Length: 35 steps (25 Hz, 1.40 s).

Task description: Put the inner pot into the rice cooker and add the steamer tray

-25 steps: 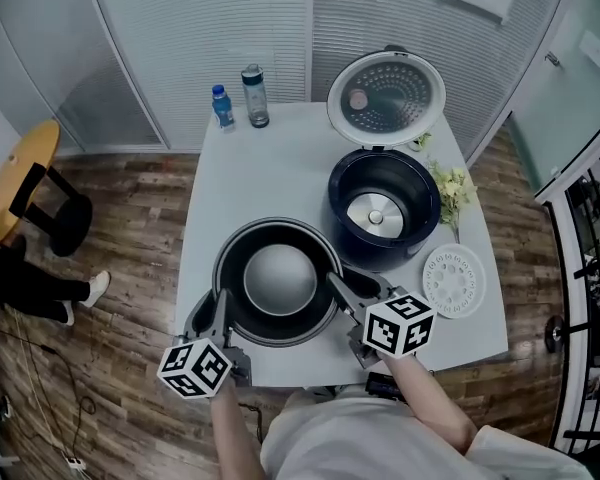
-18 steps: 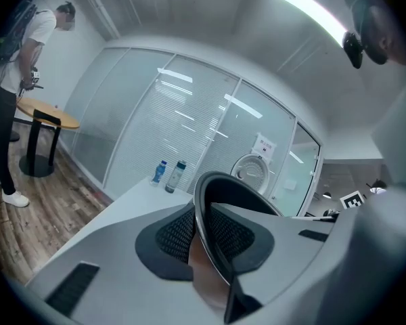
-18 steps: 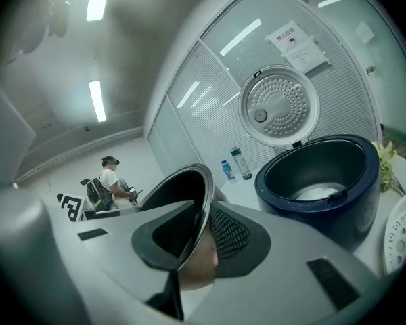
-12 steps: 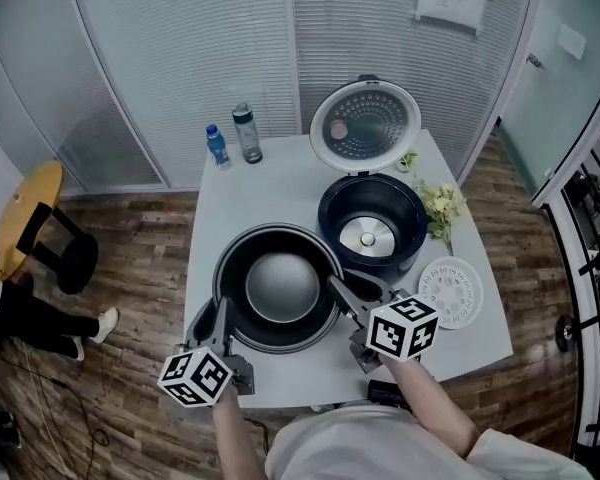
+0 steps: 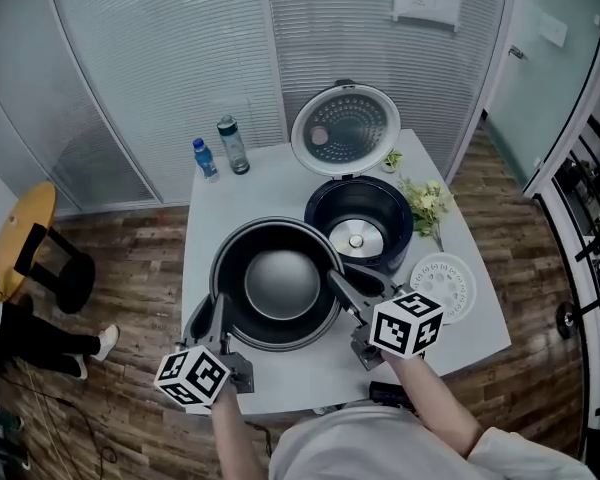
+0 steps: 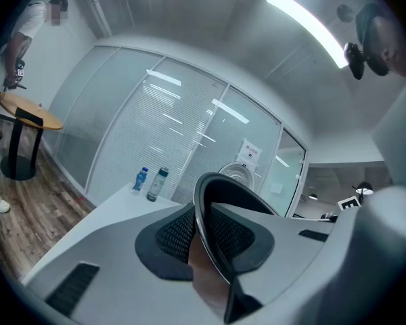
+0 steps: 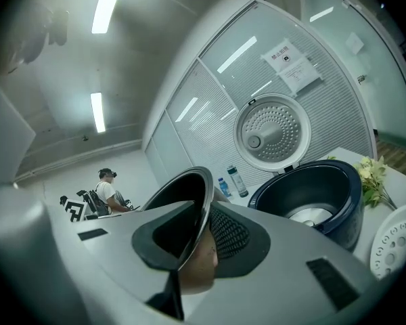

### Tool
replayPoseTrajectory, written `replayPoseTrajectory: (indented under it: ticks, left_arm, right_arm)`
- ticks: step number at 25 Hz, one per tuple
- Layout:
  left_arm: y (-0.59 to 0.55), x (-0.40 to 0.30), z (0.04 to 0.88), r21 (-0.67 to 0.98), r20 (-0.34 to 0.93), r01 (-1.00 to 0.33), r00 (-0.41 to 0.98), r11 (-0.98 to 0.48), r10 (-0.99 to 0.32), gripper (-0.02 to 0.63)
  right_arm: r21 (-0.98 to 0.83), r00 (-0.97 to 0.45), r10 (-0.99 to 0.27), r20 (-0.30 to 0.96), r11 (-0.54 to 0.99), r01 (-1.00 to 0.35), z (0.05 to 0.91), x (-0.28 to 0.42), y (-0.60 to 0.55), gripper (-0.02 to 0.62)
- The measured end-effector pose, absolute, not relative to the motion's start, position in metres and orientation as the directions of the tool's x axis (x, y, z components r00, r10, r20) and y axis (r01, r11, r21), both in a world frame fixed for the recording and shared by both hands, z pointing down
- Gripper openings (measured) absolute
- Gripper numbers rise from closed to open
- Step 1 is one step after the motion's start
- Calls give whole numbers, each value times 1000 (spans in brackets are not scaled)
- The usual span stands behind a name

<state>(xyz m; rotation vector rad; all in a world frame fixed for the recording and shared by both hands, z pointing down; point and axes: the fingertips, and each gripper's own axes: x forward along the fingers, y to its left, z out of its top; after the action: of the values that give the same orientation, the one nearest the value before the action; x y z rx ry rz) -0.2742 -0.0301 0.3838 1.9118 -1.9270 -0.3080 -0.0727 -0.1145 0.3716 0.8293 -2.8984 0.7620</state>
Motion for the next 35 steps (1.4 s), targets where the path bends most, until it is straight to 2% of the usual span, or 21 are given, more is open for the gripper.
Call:
replayPoseTrajectory:
  ticks: [20,35]
  left_arm:
    - [-86,-217,345,425,49,-890,205,-165,-978,74]
    - [-144,-182,323,419,4,-881,244,-220,-970,72]
  right_arm:
    - [-434,-767,-634,97,667,-606,337,-5,-136,81]
    - [-391,-745,-664,68,669,-632,315,32,-181,81]
